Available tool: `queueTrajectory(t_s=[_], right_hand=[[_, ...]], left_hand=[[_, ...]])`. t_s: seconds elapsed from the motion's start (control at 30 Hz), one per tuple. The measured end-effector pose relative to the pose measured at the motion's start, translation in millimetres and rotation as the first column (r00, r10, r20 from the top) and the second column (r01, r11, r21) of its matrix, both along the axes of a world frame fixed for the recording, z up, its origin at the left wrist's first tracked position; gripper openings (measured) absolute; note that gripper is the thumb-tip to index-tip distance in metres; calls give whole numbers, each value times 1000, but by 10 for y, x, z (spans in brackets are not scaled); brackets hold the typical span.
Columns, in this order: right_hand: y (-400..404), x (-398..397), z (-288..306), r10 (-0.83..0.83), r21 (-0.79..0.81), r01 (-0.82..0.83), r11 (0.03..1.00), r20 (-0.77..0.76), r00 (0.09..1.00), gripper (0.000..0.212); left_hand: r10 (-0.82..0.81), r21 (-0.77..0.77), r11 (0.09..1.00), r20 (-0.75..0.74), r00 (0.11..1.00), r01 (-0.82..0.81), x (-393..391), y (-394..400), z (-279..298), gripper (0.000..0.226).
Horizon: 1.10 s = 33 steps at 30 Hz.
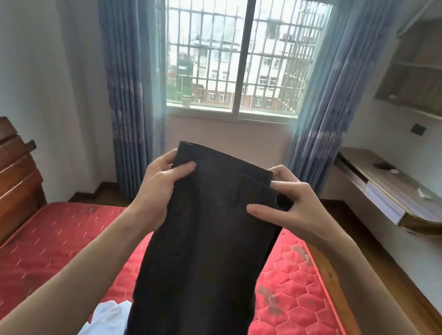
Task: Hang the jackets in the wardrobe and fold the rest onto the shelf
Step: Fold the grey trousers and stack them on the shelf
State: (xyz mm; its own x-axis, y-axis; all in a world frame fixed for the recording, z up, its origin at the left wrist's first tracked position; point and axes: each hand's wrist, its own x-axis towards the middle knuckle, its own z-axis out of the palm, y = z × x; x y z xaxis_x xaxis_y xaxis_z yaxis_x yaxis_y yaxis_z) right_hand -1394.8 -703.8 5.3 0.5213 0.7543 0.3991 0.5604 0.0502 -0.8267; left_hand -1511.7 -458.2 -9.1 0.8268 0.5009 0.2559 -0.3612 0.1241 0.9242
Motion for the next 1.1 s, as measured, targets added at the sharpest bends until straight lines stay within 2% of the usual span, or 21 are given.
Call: queueTrajectory(t_s=[0.1, 0.23, 0.3, 0.33, 0.4, 0.43, 0.47, 0.53, 0.6, 0.63, 0.7, 0.73, 0.8, 0.9, 1.0, 1.1], right_hand=[[-371, 367, 88, -73, 1, 73, 997, 72, 995, 11], [-559, 678, 82, -38, -20, 41, 999, 118, 992, 23], [-606, 764, 74, -35, -9, 36, 999, 111, 993, 22], [-623, 798, 71, -46, -22, 49, 999, 118, 992, 31], [-642, 868, 73, -42, -58, 51, 997, 146, 988, 67], [-628, 891, 70, -13, -64, 24, 998, 164, 986, 78], [-602, 907, 63, 25, -61, -14, 998, 182, 983, 78], [-566, 966, 44, 39, -32, -33, 999, 240, 970, 53], [-569, 1005, 49, -8, -17, 13, 1000, 260, 966, 28], [-572, 1023, 45, -25, -22, 32, 999, 272, 962, 23], [-577, 1029, 54, -22, -42, 37, 998, 317, 948, 24], [-576, 1027, 65, -7, -58, 28, 998, 335, 942, 28], [-571, 1024, 92, 16, -73, 11, 997, 361, 933, 31], [-594, 1051, 114, -58, -56, 87, 995, 399, 915, 16], [-622, 1053, 114, -142, -13, 162, 987, 419, 897, 24], [-631, 1064, 183, -209, 48, 209, 977, 432, 877, 31]], left_hand=[[58, 18, 998, 2, 998, -58, 174, -221, -65, 26], [76, -4, 997, 6, 997, -76, 355, -497, -149, 26], [65, -47, 997, 32, 997, -64, 430, -601, -156, 26], [58, -58, 997, 42, 997, -56, 470, -644, -154, 26], [38, -55, 998, 57, 998, -35, 553, -715, -142, 26], [29, -48, 999, 58, 998, -26, 588, -742, -138, 26], [22, -33, 999, 58, 998, -20, 617, -760, -139, 27], [9, 41, 999, 46, 999, -11, 650, -770, -128, 27], [-14, 205, 979, 19, 1000, 10, 636, -733, -111, 36], [-20, 309, 951, 2, 1000, 19, 624, -707, -99, 44], [-16, 479, 877, -49, 999, 38, 623, -671, -77, 54], [-10, 518, 855, -63, 998, 41, 635, -656, -72, 54], [-4, 534, 845, -47, 999, 28, 661, -636, -53, 48], [-26, 500, 865, -7, 1000, 26, 720, -623, -5, 33], [-105, 411, 904, -47, 993, 115, 781, -608, 27, 30], [-160, 509, 840, -102, 982, 189, 811, -643, 122, 33]])
